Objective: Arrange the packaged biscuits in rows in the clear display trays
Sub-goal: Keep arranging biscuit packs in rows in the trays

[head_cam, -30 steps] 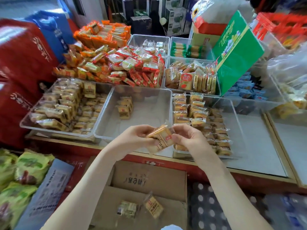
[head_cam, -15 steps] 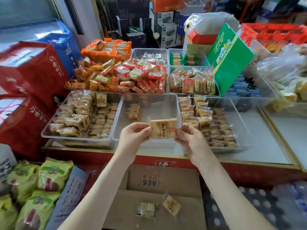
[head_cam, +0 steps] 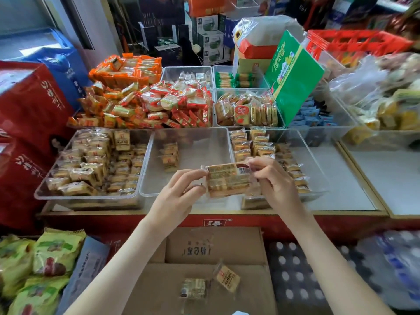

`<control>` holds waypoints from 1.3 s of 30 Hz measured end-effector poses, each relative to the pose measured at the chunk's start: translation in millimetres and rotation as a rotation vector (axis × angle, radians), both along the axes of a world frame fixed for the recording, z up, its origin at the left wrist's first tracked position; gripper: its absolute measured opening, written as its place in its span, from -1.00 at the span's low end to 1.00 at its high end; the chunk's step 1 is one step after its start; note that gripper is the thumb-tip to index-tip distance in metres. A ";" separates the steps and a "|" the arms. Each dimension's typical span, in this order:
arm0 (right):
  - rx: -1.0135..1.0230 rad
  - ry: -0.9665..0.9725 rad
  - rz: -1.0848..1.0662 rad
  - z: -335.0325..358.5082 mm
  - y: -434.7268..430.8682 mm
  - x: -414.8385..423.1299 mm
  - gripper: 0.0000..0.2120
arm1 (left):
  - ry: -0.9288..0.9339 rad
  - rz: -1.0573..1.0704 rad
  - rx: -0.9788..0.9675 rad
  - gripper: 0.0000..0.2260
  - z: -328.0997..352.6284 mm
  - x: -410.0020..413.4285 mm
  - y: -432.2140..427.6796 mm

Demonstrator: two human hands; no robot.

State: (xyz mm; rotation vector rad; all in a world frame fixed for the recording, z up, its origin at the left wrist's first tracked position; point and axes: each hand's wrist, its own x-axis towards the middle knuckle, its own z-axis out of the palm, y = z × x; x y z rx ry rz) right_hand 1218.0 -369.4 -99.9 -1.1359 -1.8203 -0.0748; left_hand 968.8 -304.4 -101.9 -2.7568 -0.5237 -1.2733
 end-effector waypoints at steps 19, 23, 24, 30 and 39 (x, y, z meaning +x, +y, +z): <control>-0.989 0.619 -0.394 -66.8 43.8 160.7 -0.88 | 0.098 0.271 -1.090 -0.62 -68.4 172.3 25.3; -1.206 0.336 -0.304 -90.0 76.5 150.7 -0.74 | 0.224 0.395 -0.962 -0.62 -91.4 158.8 35.9; -1.211 0.326 -0.286 -95.3 80.2 147.8 -0.62 | 0.238 0.424 -0.937 -0.62 -95.4 152.8 37.6; -1.041 0.255 -0.497 -116.0 79.8 139.2 -0.17 | 0.297 0.615 -0.766 -0.65 -110.5 95.0 50.6; -0.587 -0.237 -0.080 -81.2 148.2 -7.8 -0.15 | 0.578 0.847 -0.653 -0.44 -115.0 -60.3 121.8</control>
